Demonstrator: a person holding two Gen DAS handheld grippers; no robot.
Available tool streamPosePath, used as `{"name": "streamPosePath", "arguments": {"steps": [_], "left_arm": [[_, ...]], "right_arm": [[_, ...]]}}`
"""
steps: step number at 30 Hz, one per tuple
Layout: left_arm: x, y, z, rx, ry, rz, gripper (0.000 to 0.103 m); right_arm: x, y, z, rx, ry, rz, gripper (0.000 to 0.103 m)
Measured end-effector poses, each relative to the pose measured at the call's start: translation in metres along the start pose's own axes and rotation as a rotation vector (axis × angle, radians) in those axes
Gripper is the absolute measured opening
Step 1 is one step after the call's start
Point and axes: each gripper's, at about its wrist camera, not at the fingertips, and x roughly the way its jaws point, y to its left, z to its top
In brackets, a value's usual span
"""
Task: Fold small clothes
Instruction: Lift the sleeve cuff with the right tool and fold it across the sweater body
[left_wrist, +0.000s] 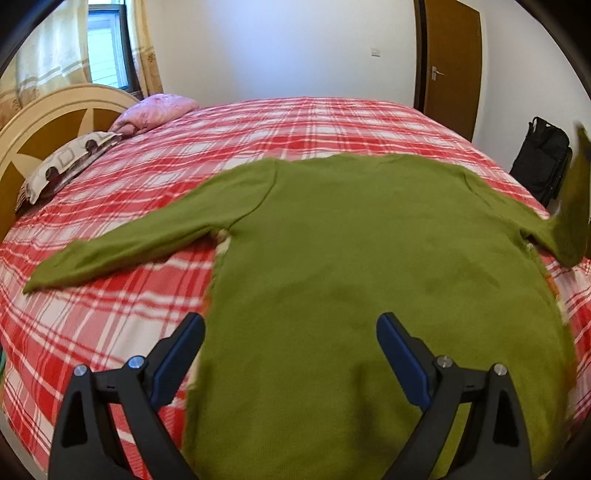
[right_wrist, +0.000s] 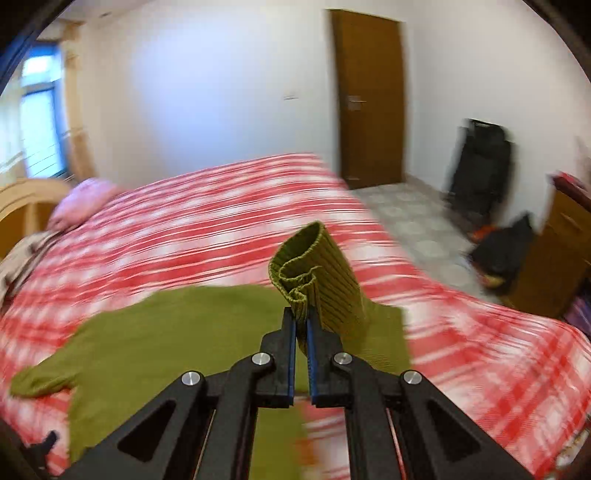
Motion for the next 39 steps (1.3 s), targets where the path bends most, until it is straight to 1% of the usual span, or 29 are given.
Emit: {"name": "streamPosePath", "arguments": {"steps": [1, 2, 3, 5, 9, 12, 19, 23, 28, 33, 39], "left_arm": [[0.0, 0.003, -0.003, -0.001, -0.002, 0.013, 0.097], [0.002, 0.007, -0.007, -0.001, 0.001, 0.032, 0.097], [0.004, 0.013, -0.011, -0.007, 0.015, 0.049, 0.097], [0.007, 0.025, -0.017, -0.03, 0.039, 0.052, 0.097], [0.011, 0.047, -0.025, -0.065, 0.058, 0.081, 0.097], [0.009, 0.06, -0.024, -0.096, 0.04, 0.077, 0.097], [0.011, 0.079, -0.005, -0.111, -0.004, 0.109, 0.097], [0.011, 0.086, 0.002, -0.103, -0.024, 0.128, 0.097], [0.012, 0.092, 0.009, -0.087, -0.043, 0.144, 0.097], [0.015, 0.097, 0.011, -0.109, -0.037, 0.15, 0.097], [0.02, 0.101, 0.011, -0.112, -0.025, 0.157, 0.097]], "right_arm": [[0.005, 0.023, -0.002, -0.029, 0.009, 0.037, 0.005], [0.007, 0.038, -0.005, -0.048, 0.014, 0.058, 0.005], [0.013, 0.061, -0.01, -0.076, 0.023, 0.086, 0.005], [0.021, 0.084, -0.019, -0.096, 0.037, 0.12, 0.005], [0.043, 0.128, -0.039, -0.094, 0.08, 0.195, 0.005], [0.056, 0.148, -0.048, -0.095, 0.106, 0.234, 0.005], [0.091, 0.219, -0.06, -0.133, 0.135, 0.321, 0.005], [0.111, 0.245, -0.072, -0.147, 0.16, 0.351, 0.005], [0.122, 0.264, -0.078, -0.172, 0.172, 0.369, 0.005], [0.132, 0.286, -0.083, -0.191, 0.185, 0.388, 0.005], [0.151, 0.301, -0.096, -0.18, 0.241, 0.431, 0.005]]}}
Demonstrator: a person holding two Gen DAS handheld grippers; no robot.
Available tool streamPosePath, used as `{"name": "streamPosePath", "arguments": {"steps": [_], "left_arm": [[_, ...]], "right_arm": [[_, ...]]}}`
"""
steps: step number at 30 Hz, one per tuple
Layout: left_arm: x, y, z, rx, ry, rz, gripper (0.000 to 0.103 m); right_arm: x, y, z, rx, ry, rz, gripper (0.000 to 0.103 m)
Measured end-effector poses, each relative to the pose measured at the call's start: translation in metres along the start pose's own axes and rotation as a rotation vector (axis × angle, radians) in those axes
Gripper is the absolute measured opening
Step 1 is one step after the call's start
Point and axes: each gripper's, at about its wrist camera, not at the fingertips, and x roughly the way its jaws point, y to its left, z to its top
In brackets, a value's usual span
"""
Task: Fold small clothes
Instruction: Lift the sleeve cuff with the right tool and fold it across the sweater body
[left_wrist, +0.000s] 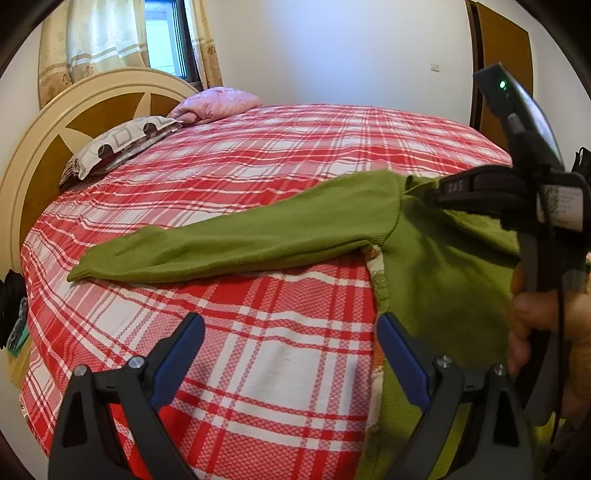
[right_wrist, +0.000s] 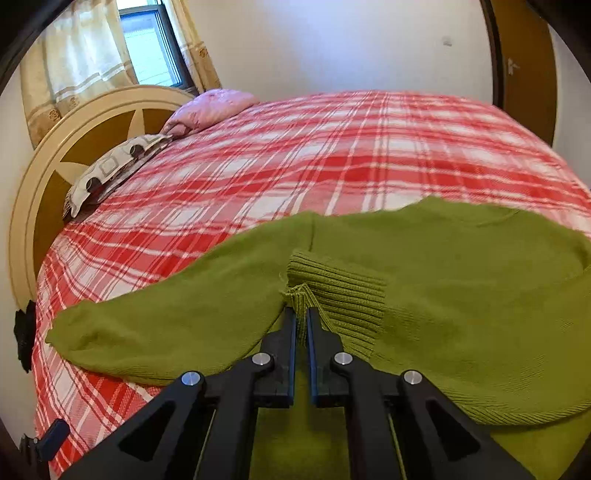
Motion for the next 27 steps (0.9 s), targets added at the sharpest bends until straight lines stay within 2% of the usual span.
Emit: {"name": "streamPosePath", "arguments": {"steps": [4, 6, 9, 11, 13, 15, 19, 22, 25, 27], "left_arm": [[0.005, 0.0, 0.006, -0.002, 0.007, 0.005, 0.097], [0.007, -0.001, 0.012, -0.007, 0.007, -0.005, 0.097], [0.012, -0.011, 0.023, 0.001, 0.01, -0.015, 0.097], [0.014, -0.017, 0.029, 0.001, 0.015, -0.023, 0.097], [0.016, -0.025, 0.036, 0.001, 0.017, -0.041, 0.097], [0.018, -0.037, 0.044, 0.015, 0.012, -0.055, 0.097], [0.019, -0.071, 0.062, 0.081, -0.022, -0.08, 0.097], [0.022, -0.099, 0.076, 0.115, -0.04, -0.116, 0.097], [0.039, -0.129, 0.088, 0.132, -0.027, -0.111, 0.102], [0.054, -0.142, 0.092, 0.137, -0.013, -0.082, 0.102]], "right_arm": [[0.017, -0.015, -0.004, 0.075, 0.086, 0.085, 0.006], [0.015, -0.028, -0.002, 0.144, 0.109, 0.184, 0.006], [0.009, -0.052, 0.003, 0.274, 0.161, 0.381, 0.006], [-0.003, -0.072, 0.003, 0.362, 0.145, 0.473, 0.006], [-0.02, -0.091, 0.003, 0.4, 0.117, 0.487, 0.006], [-0.04, -0.109, 0.001, 0.372, 0.079, 0.379, 0.006], [-0.086, -0.152, -0.004, 0.27, -0.055, 0.041, 0.006], [-0.105, -0.187, -0.003, 0.262, -0.095, -0.14, 0.006], [-0.116, -0.232, -0.003, 0.323, -0.098, -0.26, 0.006], [-0.111, -0.254, -0.011, 0.362, -0.028, -0.292, 0.006]]}}
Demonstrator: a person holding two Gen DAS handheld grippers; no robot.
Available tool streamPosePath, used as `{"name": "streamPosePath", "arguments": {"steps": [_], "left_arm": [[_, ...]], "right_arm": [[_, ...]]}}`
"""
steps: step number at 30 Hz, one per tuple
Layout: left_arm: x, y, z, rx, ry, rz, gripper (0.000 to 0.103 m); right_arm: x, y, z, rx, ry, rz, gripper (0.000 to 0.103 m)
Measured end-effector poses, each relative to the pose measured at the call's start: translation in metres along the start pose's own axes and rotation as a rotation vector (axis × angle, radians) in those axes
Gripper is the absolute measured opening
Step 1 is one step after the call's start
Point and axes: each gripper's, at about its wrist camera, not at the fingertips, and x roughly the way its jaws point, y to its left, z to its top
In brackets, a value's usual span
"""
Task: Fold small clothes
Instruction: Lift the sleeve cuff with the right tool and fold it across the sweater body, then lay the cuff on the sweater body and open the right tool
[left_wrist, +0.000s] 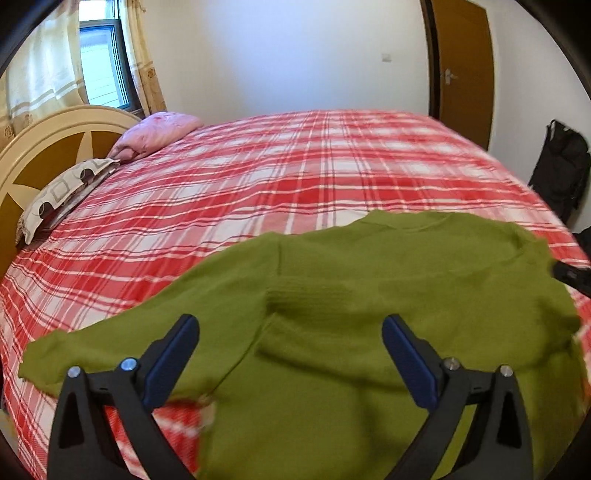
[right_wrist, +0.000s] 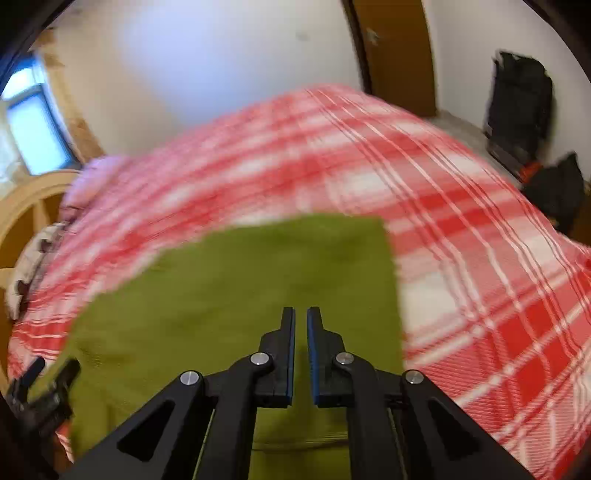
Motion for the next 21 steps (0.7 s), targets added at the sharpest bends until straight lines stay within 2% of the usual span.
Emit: {"name": "streamPosePath", "arguments": {"steps": [3, 5, 7, 9, 12, 14, 18, 21], "left_arm": [[0.029, -0.011, 0.001, 0.023, 0.053, 0.058, 0.102], [0.041, -0.01, -0.002, 0.025, 0.093, 0.082, 0.102], [0.049, -0.002, -0.006, -0.006, 0.127, 0.099, 0.103], [0.051, 0.015, -0.009, -0.094, 0.15, 0.082, 0.103], [0.05, 0.036, -0.017, -0.199, 0.172, 0.115, 0.103], [0.046, 0.051, -0.028, -0.274, 0.177, 0.091, 0.103], [0.033, 0.056, -0.041, -0.293, 0.169, 0.143, 0.103], [0.029, 0.063, -0.046, -0.307, 0.174, 0.152, 0.103]], "right_arm": [[0.009, -0.016, -0.019, 0.013, 0.054, 0.055, 0.006], [0.007, -0.015, -0.029, -0.044, 0.0, 0.067, 0.006], [0.008, -0.011, -0.037, -0.121, -0.029, 0.043, 0.007], [0.008, -0.007, -0.04, -0.141, -0.037, 0.022, 0.007], [0.01, -0.005, -0.039, -0.152, -0.039, 0.009, 0.007], [0.009, -0.006, -0.043, -0.149, -0.049, 0.011, 0.007], [0.005, -0.008, -0.048, -0.149, -0.066, 0.009, 0.007], [0.006, -0.003, -0.049, -0.173, -0.076, -0.018, 0.007]]}}
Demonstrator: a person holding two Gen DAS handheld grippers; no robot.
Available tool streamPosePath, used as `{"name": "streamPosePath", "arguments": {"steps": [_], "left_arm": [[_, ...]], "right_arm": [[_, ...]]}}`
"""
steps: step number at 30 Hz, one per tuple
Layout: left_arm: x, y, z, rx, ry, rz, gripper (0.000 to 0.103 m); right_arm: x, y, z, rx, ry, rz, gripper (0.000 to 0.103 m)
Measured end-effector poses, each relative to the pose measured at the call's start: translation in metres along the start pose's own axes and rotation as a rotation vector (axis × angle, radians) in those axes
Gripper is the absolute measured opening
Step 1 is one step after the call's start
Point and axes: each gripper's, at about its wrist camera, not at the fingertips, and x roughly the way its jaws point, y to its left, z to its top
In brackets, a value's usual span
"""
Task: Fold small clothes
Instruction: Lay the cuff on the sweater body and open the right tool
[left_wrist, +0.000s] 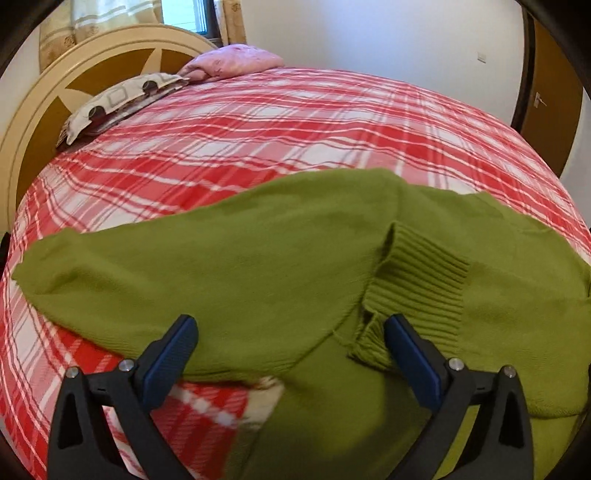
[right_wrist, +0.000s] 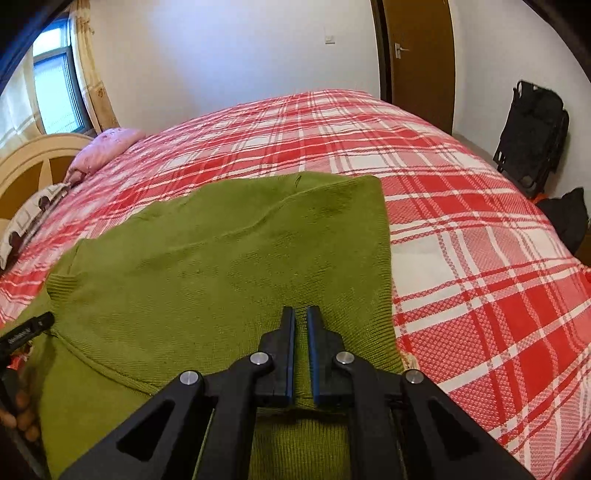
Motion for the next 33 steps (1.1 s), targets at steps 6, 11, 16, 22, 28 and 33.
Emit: {"name": "streamPosePath", "arguments": {"steps": [6, 11, 16, 22, 28, 33], "left_arm": [[0.004, -0.009, 0.007, 0.031, -0.004, 0.021, 0.103], [-0.015, 0.012, 0.008, 0.026, -0.039, -0.042, 0.103], [-0.025, 0.077, 0.012, -0.116, -0.092, 0.045, 0.103], [-0.017, 0.168, 0.024, -0.286, -0.11, 0.215, 0.103], [0.005, 0.256, 0.034, -0.509, -0.051, 0.284, 0.103], [0.026, 0.295, 0.03, -0.612, 0.016, 0.292, 0.103]], "right_arm": [[0.002, 0.016, -0.001, -0.083, -0.002, -0.095, 0.007], [0.002, 0.023, -0.003, -0.126, -0.01, -0.142, 0.007], [0.001, 0.012, -0.002, -0.071, -0.013, -0.081, 0.007], [0.002, 0.018, -0.003, -0.088, -0.011, -0.103, 0.008], [0.004, 0.024, -0.002, -0.125, 0.004, -0.141, 0.008], [-0.001, 0.017, -0.002, -0.086, 0.002, -0.105, 0.013]]}}
